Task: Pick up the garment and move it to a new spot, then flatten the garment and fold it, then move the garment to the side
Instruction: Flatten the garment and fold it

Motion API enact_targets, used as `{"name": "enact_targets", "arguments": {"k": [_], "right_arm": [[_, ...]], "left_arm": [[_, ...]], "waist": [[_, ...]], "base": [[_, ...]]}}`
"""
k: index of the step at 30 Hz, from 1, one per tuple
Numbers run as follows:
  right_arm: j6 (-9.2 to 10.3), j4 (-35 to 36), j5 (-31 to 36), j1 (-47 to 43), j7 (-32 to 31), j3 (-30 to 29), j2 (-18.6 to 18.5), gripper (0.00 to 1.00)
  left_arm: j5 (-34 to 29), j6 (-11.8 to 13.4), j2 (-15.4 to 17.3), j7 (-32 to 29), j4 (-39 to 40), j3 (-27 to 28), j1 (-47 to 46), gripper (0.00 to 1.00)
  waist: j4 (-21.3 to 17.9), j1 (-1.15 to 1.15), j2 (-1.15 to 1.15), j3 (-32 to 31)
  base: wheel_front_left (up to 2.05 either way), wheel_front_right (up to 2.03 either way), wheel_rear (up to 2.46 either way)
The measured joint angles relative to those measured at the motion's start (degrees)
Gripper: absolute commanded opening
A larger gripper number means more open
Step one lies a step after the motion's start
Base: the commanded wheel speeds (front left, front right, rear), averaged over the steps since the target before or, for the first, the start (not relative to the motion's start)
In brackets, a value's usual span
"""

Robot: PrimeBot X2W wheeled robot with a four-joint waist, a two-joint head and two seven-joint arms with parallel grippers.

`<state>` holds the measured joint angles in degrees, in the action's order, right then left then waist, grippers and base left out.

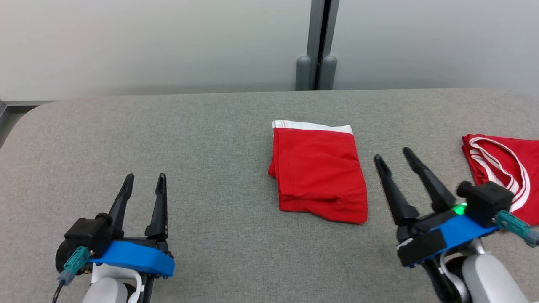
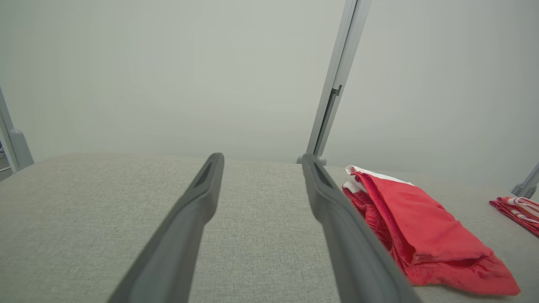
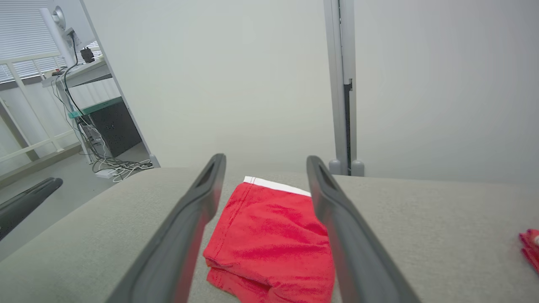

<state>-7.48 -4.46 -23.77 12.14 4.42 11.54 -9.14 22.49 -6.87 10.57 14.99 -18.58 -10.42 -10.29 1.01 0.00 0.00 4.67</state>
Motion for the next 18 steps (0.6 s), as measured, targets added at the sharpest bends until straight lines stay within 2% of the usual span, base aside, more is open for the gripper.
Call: {"name": "enact_targets", "arguments": {"k": [5, 9, 18], "right_arm": [[0.00, 0.36, 4.90, -4.72, -0.91, -8.84, -0.69, 1.00], [0.00, -2.02, 6.88, -6.99, -1.86, -12.74, -0.37, 1.00], [0.00, -7.50, 7.75, -7.60, -2.33, -12.37, 0.21, 1.00]], "left_arm": [[-1.20, 0.36, 0.14, 0.01, 0.45, 2.71, 2.48, 1.00], [-1.78, 0.42, -0.08, 0.01, 0.20, 4.68, 4.61, 1.00], [-2.99, 0.34, -0.89, 0.01, -1.42, 7.56, 6.80, 1.00]], "waist": [[-1.97, 0.00, 0.00, -1.72], [-2.93, 0.01, 0.00, -2.85], [-4.61, 0.00, 0.00, -4.47]], "base": [[0.00, 0.00, 0.00], [0.00, 0.00, 0.00], [0.00, 0.00, 0.00]]}}
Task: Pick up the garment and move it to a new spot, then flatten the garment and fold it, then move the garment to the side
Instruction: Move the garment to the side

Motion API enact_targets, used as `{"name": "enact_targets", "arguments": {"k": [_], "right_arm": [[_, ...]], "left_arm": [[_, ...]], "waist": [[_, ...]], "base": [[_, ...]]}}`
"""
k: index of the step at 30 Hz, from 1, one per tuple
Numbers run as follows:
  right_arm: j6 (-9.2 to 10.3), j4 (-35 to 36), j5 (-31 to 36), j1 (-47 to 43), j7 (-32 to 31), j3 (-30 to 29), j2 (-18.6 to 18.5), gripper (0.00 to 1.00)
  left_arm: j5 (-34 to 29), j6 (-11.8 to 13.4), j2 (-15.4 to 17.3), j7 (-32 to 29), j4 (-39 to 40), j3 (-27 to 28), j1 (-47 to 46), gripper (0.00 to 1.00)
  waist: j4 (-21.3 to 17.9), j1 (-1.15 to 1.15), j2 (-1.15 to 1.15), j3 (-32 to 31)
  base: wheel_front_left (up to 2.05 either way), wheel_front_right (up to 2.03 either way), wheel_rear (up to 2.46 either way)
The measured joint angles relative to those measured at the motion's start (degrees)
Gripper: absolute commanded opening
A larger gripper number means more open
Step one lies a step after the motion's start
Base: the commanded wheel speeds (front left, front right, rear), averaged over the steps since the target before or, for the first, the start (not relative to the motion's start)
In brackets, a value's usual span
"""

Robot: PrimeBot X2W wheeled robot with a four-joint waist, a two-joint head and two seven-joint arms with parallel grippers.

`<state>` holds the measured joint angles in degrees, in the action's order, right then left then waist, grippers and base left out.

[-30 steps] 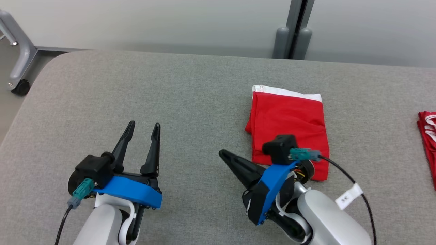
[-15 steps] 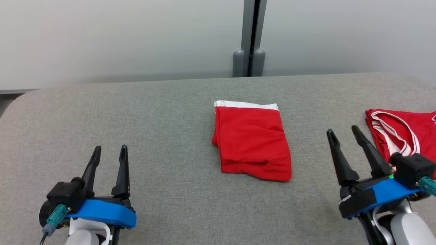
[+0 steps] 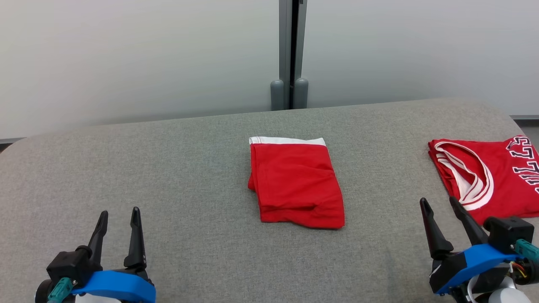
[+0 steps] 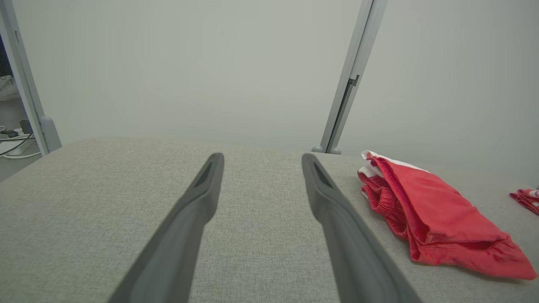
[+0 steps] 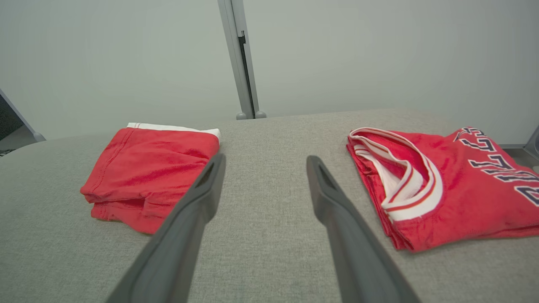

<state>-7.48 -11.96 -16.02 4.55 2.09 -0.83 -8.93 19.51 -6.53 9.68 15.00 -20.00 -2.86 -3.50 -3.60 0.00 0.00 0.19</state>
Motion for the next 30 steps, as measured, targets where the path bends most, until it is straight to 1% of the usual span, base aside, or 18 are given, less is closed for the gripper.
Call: {"name": "enact_targets", "arguments": {"k": [11, 25, 27, 30], "right_arm": [[0.00, -2.13, -0.79, 1.03, -0.11, 1.85, -0.32, 1.00], [0.00, -2.23, -1.05, 1.09, -0.64, 2.71, -0.62, 1.00], [0.00, -2.07, -1.40, 1.71, -1.19, 3.41, -0.86, 1.00], [-0.01, -2.08, -2.82, 5.88, -4.50, 5.10, -1.07, 1.00]], "left_arm": [[-1.37, -0.37, -0.82, 0.00, -0.81, 0.66, -0.09, 1.00], [-1.88, -0.58, -1.51, 0.00, -1.26, 0.94, -0.15, 1.00], [-1.94, -0.58, -1.53, 0.00, -1.19, 0.94, -0.20, 1.00], [-2.03, -0.59, -1.58, 0.00, -0.63, 1.07, -0.47, 1.00]], "waist": [[0.21, 0.00, 0.00, -0.12], [1.04, 0.00, 0.00, 0.15], [1.17, 0.00, 0.00, 0.42], [1.12, -0.01, 0.00, 1.24]], "base": [[0.00, 0.00, 0.00], [0.00, 0.00, 0.00], [0.00, 0.00, 0.00], [0.00, 0.00, 0.00]]}}
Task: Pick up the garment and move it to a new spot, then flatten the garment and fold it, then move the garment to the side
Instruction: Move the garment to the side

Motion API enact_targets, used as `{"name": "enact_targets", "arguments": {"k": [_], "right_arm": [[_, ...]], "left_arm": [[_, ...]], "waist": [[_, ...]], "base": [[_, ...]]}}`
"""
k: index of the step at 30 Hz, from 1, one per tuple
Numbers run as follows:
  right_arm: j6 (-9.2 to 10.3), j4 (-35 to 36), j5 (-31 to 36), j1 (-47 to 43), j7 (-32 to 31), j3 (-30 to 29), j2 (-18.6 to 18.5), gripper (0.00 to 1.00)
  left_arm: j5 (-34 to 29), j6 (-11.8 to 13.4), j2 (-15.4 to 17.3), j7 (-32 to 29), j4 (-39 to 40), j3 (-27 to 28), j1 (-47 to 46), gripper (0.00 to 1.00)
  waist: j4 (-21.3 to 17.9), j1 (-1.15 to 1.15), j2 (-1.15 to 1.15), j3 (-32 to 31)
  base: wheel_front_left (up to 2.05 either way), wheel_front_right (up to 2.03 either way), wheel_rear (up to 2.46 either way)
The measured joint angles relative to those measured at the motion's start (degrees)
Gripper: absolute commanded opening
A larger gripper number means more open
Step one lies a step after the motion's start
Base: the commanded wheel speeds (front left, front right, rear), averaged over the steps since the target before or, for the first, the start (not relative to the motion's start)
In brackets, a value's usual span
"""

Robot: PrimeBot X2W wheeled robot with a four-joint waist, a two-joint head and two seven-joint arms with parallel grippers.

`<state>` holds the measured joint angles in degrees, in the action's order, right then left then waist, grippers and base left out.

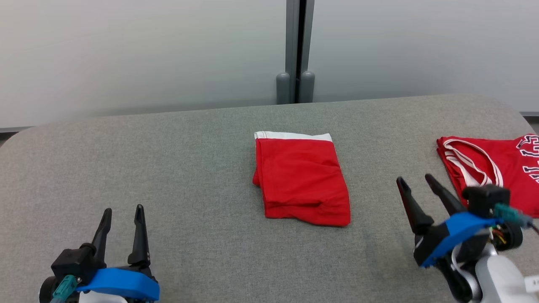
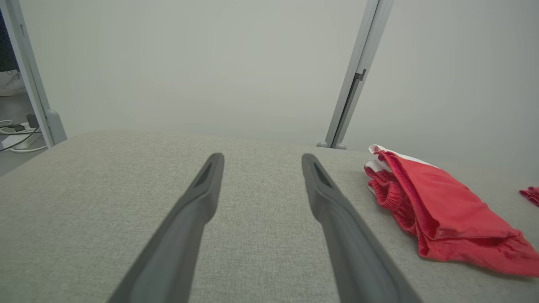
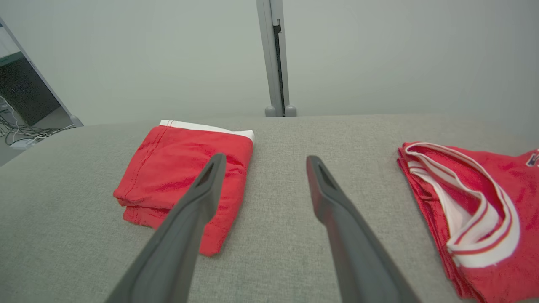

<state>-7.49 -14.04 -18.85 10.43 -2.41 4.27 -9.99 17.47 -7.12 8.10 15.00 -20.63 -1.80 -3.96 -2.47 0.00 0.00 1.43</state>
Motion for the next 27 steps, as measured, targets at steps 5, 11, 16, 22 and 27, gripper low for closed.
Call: {"name": "enact_targets", "arguments": {"k": [5, 11, 16, 22, 27], "right_arm": [[0.01, -5.83, -1.08, 10.53, -13.10, -1.33, 1.89, 1.00], [0.00, -16.50, 0.05, 22.87, -23.05, -3.44, 4.74, 1.00], [0.01, -26.08, 2.15, 28.76, -24.10, -6.68, 6.37, 1.00], [0.01, -36.32, 7.33, 32.09, -20.97, -10.58, 6.78, 1.00], [0.01, -42.62, 5.89, 34.70, -20.25, -10.45, 6.69, 1.00]], "left_arm": [[-0.41, -0.01, -0.16, 0.00, 1.03, -0.35, -1.66, 1.00], [-0.38, -0.09, -1.05, 0.00, 1.99, -2.60, -5.14, 1.00], [0.03, -0.10, -1.27, 0.00, 2.56, -5.48, -7.40, 1.00], [0.70, -0.29, -1.22, 0.00, 3.04, -7.89, -9.61, 1.00], [1.20, -0.30, -1.24, 0.00, 3.13, -8.61, -10.52, 1.00]], "waist": [[0.35, 0.00, 0.00, 1.86], [2.76, 0.00, 0.00, 4.86], [5.43, -0.01, 0.00, 7.68], [8.64, -0.01, 0.00, 10.88], [10.51, -0.01, 0.00, 12.84]], "base": [[0.00, 0.00, 0.00], [0.00, 0.00, 0.00], [0.00, 0.00, 0.00], [0.00, 0.00, 0.00], [0.00, 0.00, 0.00]]}}
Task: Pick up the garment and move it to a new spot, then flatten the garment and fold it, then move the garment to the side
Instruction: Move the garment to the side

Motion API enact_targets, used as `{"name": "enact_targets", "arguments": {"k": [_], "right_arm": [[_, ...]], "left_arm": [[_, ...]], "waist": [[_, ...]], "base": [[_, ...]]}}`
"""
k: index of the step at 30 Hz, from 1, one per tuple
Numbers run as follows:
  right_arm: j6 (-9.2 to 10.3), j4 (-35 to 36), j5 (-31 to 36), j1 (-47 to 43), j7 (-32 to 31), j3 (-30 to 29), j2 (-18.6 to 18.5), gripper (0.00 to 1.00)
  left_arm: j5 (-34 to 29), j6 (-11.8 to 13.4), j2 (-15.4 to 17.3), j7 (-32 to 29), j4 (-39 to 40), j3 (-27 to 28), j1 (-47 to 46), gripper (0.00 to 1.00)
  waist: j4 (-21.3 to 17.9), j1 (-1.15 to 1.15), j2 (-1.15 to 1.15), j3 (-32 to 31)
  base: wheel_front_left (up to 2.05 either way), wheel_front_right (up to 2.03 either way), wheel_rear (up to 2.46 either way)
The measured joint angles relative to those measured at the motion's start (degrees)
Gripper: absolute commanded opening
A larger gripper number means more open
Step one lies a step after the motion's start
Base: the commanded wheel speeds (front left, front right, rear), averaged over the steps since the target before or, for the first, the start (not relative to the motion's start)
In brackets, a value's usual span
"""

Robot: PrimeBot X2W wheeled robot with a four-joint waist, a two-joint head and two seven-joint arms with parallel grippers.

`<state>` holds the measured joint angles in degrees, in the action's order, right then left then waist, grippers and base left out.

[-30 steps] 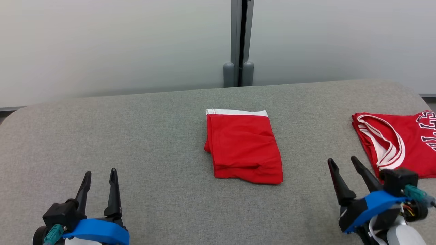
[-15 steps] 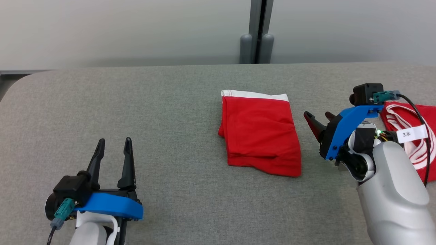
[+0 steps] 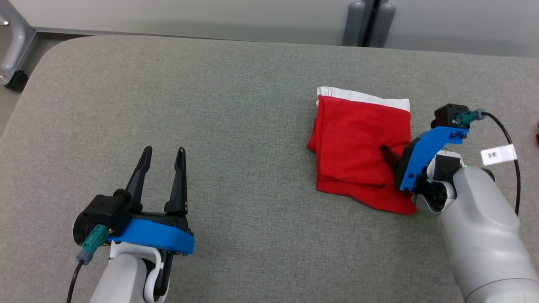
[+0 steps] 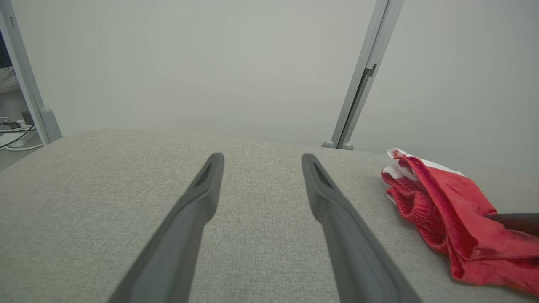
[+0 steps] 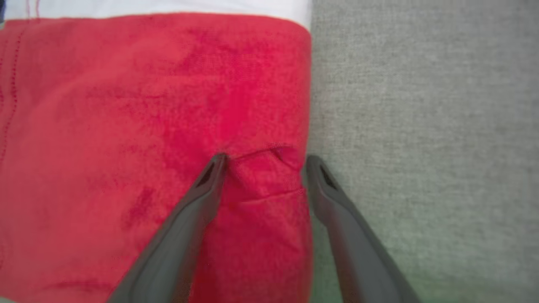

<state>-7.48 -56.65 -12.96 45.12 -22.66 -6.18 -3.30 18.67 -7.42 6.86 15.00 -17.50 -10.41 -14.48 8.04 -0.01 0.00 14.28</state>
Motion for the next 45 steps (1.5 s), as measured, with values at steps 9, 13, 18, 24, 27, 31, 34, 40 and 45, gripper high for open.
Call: {"name": "enact_targets", "arguments": {"k": [9, 13, 18, 24, 27, 31, 34, 40, 45], "right_arm": [[0.00, -2.45, 0.90, 2.77, 3.58, 10.22, -0.07, 0.00], [-0.01, 0.19, 1.13, 6.83, 2.15, 18.56, -1.93, 0.00], [-0.02, 4.22, -2.47, 9.96, -3.53, 28.40, -5.22, 0.00], [-0.03, 16.14, -11.78, 14.71, -14.65, 40.51, -16.14, 0.00], [-0.02, 19.05, -14.22, 15.62, -15.63, 41.52, -20.84, 0.00], [-0.01, 19.37, -15.01, 15.86, -15.14, 40.46, -25.82, 0.00], [-0.02, 19.36, -14.38, 15.87, -12.93, 39.86, -28.00, 0.00], [-0.02, 15.69, -11.28, 15.40, -6.35, 36.94, -32.10, 0.00], [-0.03, 9.25, -6.82, 14.81, 2.94, 30.28, -30.60, 0.00]], "left_arm": [[0.20, 0.00, 0.13, 0.00, 0.10, 0.22, -0.02, 1.00], [0.20, 0.00, 0.29, 0.00, 1.55, 1.01, 0.06, 1.00], [-0.03, 0.00, 0.22, 0.00, 3.35, 2.46, 0.37, 1.00], [-0.80, 0.00, -0.55, 0.00, 4.98, 3.65, 0.80, 1.00], [-1.11, 0.00, -0.34, 0.00, 5.09, 2.86, -0.16, 1.00], [-1.30, 0.00, 0.48, 0.01, 5.00, 2.23, -2.10, 1.00], [-1.54, -0.01, 1.64, 0.00, 4.83, 1.70, -2.77, 1.00], [-1.66, -0.01, 3.98, -0.03, 4.97, 0.66, -4.24, 1.00], [-2.03, -0.01, 6.25, -1.16, 6.16, 0.16, -5.63, 1.00]], "waist": [[-1.63, 0.01, 0.00, -0.06], [-4.72, 0.00, 0.00, 0.49], [-8.53, 0.00, 0.00, 1.14], [-16.85, 0.01, 0.00, 2.86], [-20.01, 0.01, 0.00, 3.99], [-22.87, 0.01, 0.00, 6.09], [-24.00, 0.01, 0.00, 7.57], [-24.89, 0.01, 0.00, 10.95], [-24.86, 0.01, 0.00, 14.23]], "base": [[0.00, 0.00, 0.00], [0.00, 0.00, 0.00], [0.00, 0.00, 0.00], [0.00, 0.00, 0.00], [0.00, 0.00, 0.00], [0.00, 0.00, 0.00], [0.00, 0.00, 0.00], [0.00, 0.00, 0.00], [0.00, 0.00, 0.00]]}}
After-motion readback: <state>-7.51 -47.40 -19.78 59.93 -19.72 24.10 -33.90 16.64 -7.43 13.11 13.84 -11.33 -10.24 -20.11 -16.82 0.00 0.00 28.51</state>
